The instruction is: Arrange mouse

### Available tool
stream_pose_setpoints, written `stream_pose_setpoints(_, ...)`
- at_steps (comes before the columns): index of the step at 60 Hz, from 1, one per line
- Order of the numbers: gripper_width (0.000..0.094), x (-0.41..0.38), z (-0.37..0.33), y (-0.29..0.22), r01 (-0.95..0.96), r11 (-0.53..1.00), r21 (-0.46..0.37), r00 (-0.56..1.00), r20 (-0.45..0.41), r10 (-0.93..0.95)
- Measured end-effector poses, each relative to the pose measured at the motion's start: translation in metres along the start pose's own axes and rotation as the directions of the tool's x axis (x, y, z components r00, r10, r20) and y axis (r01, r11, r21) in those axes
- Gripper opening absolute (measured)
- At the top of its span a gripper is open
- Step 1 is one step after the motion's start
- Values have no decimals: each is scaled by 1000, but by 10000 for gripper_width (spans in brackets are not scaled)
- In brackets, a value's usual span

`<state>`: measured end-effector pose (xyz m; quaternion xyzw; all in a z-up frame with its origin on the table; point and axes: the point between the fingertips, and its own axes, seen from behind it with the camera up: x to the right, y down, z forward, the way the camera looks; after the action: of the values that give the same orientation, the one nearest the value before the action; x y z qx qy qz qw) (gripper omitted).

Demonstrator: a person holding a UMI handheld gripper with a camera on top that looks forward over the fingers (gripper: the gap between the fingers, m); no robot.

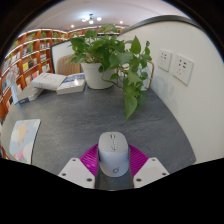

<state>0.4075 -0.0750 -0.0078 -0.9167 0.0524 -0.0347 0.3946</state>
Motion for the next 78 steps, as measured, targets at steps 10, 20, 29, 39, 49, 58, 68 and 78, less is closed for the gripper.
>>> stream_pose_setpoints(10,333,-2,-13,-17,-73,996,-56,996,-50,71)
stream_pose_setpoints(20,333,-39,-93,-133,-62,987,149,992,-100,77)
stream_pose_setpoints(29,334,-118,-172,-236,-6,945,328,996,-83,35)
stream_pose_setpoints(39,332,-238,-209,-274,55,912,407,998,1,-61)
stream_pose_setpoints(49,339,-332,-164,-205,80,952,295,989,93,-112)
stream_pose_setpoints(58,340,-370,-97,-101,100,988,118,986,123,-114)
stream_pose_setpoints(68,362,-382,-42,-23,132,991,-3,984,118,-131)
stream_pose_setpoints(78,367,-382,-22,12,129,991,-39,985,117,-123)
